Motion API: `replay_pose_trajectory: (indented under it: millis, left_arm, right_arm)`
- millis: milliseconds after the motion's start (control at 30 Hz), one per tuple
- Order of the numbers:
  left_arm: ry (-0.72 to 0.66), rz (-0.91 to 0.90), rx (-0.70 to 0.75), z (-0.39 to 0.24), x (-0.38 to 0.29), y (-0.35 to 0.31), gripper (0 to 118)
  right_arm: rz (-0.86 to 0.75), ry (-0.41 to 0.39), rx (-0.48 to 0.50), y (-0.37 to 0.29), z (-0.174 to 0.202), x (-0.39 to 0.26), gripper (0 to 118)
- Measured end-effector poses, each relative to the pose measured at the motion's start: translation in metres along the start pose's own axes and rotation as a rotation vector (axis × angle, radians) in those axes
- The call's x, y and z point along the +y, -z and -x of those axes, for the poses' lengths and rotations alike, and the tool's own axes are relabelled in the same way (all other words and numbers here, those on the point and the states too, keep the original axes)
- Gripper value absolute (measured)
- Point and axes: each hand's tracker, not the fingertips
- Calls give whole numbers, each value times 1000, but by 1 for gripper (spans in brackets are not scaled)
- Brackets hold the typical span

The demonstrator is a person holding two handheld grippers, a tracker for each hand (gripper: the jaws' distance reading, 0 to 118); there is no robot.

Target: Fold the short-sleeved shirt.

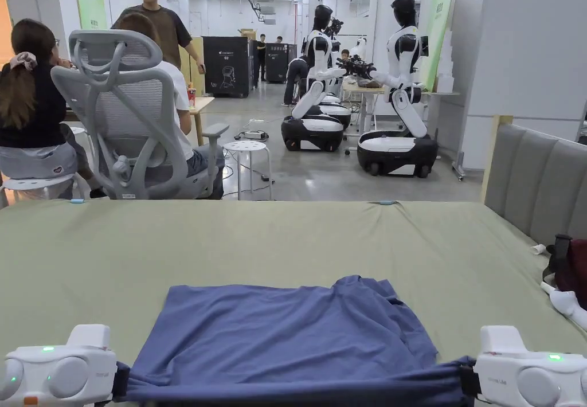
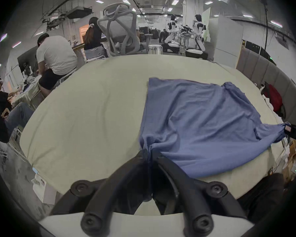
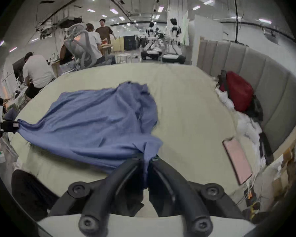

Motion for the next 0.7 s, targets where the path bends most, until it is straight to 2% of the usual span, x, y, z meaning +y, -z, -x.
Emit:
replay_pose_trajectory:
  millis: [333, 533, 700]
  left_arm:
    - [-98, 67, 18, -8, 72, 83, 2]
    - [-95, 135, 31, -7, 80, 141, 2]
    - [-131, 105, 6, -1, 71, 139, 3]
  right_arm:
    - [6, -43, -114, 95, 14, 56, 4]
    - [65, -43, -117, 141, 16, 50, 4]
    - [86, -31, -86, 141, 12, 43, 5]
